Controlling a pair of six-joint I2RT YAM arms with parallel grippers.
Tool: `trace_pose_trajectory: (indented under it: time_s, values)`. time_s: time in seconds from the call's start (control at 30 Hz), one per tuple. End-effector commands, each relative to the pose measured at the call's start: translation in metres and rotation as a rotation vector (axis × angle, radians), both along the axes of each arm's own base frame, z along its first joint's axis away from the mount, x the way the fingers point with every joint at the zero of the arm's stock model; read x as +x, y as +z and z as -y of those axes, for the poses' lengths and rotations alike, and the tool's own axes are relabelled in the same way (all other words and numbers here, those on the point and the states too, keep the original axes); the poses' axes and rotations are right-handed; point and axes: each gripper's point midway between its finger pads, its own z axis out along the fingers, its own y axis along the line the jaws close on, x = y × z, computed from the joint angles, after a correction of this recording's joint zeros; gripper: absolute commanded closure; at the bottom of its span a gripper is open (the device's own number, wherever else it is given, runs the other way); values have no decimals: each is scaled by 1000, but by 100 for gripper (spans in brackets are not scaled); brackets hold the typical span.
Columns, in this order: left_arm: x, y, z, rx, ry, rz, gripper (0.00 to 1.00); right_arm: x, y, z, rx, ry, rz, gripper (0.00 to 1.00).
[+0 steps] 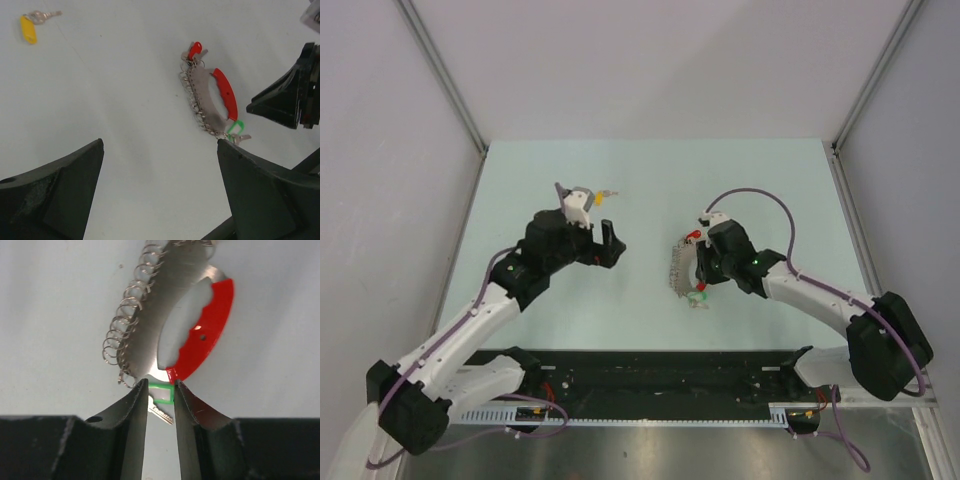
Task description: Put the keys on the keyring
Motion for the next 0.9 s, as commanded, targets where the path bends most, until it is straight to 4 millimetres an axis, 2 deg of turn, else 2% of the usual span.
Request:
trace_pose_trajectory:
  time_s: [0.0, 0.07, 0.23, 0.33, 0.47, 0.57, 0.63, 0.77, 0.87]
  values:
    - [-8, -13, 31, 32, 32, -12, 0, 7, 13, 4, 138, -84, -3, 68]
    - [-13, -26, 48, 57, 15, -40, 0, 3, 10, 1, 162, -61, -33, 67]
    - [-23, -31, 81, 6, -65, -68, 3, -12, -17, -9, 177, -9, -156, 67]
    - [-25, -40, 82, 37, -56, -81, 3, -18, -26, -14, 183, 15, -198, 67]
    - [-25, -40, 76, 26, -27, -75, 3, -25, -39, -23, 194, 44, -253, 67]
    - [-25, -39, 73, 29, -16, -69, 3, -30, -43, -39, 242, 90, -291, 67]
    - [-25, -40, 72, 33, -13, -69, 3, -35, -45, -56, 287, 148, -311, 67]
    - [-27, -48, 70, 41, -12, -80, 3, -25, -38, -80, 273, 207, -243, 67]
    - [-28, -51, 72, 40, -23, -87, 3, -3, -15, -89, 331, 183, -151, 66]
